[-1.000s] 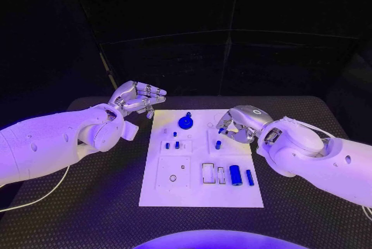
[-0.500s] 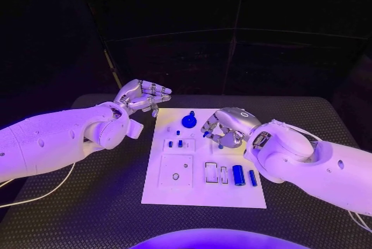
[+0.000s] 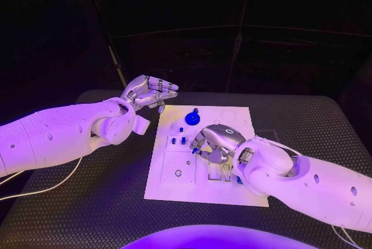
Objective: Assemble the parts on the task board
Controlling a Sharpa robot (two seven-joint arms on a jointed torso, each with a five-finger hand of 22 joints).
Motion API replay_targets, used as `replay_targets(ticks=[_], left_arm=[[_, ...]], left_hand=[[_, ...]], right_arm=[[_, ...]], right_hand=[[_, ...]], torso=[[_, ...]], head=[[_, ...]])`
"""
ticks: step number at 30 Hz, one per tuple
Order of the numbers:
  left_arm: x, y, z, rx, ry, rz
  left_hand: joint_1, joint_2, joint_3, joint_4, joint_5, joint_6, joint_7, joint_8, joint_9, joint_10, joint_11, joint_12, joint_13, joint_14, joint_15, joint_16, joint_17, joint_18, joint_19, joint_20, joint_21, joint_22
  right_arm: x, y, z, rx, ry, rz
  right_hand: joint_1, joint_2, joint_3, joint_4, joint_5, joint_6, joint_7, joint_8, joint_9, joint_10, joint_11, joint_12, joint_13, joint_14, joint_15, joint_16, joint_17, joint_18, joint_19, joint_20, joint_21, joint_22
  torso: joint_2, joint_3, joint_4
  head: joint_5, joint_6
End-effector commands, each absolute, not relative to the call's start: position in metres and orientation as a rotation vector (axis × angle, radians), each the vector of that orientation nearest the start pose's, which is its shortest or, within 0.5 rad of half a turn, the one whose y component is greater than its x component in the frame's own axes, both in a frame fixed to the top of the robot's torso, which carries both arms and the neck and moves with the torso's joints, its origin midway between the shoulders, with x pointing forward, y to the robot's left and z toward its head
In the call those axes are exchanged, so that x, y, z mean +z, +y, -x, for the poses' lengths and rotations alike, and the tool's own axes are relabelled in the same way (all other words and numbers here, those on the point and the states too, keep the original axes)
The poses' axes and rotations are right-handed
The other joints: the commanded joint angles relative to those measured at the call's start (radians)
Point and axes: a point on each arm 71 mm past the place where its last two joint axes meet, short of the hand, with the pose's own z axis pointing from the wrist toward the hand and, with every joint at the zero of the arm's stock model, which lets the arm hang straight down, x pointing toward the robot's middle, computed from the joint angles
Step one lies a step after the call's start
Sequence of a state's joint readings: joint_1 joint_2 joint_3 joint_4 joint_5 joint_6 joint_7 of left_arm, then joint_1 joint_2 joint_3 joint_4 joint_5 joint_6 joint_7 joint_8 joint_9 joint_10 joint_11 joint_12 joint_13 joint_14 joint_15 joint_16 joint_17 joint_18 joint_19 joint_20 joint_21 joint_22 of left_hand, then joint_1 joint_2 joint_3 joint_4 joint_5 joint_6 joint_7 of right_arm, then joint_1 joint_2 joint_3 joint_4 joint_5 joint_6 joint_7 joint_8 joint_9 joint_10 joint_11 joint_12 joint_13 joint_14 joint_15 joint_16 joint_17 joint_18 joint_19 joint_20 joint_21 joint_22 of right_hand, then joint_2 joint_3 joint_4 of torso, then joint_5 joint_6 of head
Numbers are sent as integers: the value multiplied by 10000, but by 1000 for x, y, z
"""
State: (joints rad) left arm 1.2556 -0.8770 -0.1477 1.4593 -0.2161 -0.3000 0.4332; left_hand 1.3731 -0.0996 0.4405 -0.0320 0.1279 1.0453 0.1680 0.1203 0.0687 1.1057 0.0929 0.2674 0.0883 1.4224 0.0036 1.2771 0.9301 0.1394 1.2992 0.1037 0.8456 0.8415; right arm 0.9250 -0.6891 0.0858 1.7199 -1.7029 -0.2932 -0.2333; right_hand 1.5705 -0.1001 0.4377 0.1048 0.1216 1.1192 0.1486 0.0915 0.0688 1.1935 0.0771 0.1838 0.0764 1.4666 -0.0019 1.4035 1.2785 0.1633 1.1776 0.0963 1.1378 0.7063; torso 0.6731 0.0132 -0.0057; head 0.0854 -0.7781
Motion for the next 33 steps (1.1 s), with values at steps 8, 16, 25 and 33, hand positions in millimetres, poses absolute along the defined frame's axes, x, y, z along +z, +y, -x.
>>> replay_targets(ticks=[8,16,25,33], left_arm=[[-185,239,-495,-14226,14617,8332],[-185,238,-495,-14259,14665,8333],[-185,237,-495,-14297,14720,8335],[-185,236,-495,-14319,14759,8338]], left_hand=[[-120,-3,7,-8,-35,-59,26,-35,-12,-98,19,40,8,-71,24,-63,-4,200,-96,2,-28,-3],[-120,-3,7,-8,-35,-59,26,-35,-12,-98,19,40,8,-71,24,-63,-4,200,-96,2,-28,-3],[-134,-2,4,-4,-36,-61,29,-34,-12,-116,23,43,6,-82,27,-76,-32,206,-111,5,-60,-30],[-141,1,4,-2,-35,-62,31,-34,-12,-129,26,45,5,-83,29,-74,-28,208,-117,7,-70,-38]], right_arm=[[-244,-65,-394,8643,17087,3576],[-254,-59,-391,8655,17237,3738],[-259,-57,-392,8670,17360,3812],[-260,-54,-392,8663,17438,3870]], right_hand=[[-166,6,113,-18,45,66,23,-75,7,48,-14,-45,-4,481,-61,47,17,-99,-23,-19,60,-17],[-173,5,116,-20,46,65,23,-77,7,47,-13,-46,-4,481,-61,47,18,-99,-24,-19,60,-18],[-321,-13,142,-38,46,70,26,-89,9,42,-8,-59,-3,477,-51,39,-3,-97,-41,-8,52,-37],[-321,-13,142,-38,46,70,26,-89,9,42,-8,-59,-3,477,-51,39,-3,-97,-41,-8,52,-37]], torso=[[-16,5,13],[-7,11,1],[5,2,13],[0,7,9]], head=[[51,-24],[123,-43],[108,-80],[149,-109]])
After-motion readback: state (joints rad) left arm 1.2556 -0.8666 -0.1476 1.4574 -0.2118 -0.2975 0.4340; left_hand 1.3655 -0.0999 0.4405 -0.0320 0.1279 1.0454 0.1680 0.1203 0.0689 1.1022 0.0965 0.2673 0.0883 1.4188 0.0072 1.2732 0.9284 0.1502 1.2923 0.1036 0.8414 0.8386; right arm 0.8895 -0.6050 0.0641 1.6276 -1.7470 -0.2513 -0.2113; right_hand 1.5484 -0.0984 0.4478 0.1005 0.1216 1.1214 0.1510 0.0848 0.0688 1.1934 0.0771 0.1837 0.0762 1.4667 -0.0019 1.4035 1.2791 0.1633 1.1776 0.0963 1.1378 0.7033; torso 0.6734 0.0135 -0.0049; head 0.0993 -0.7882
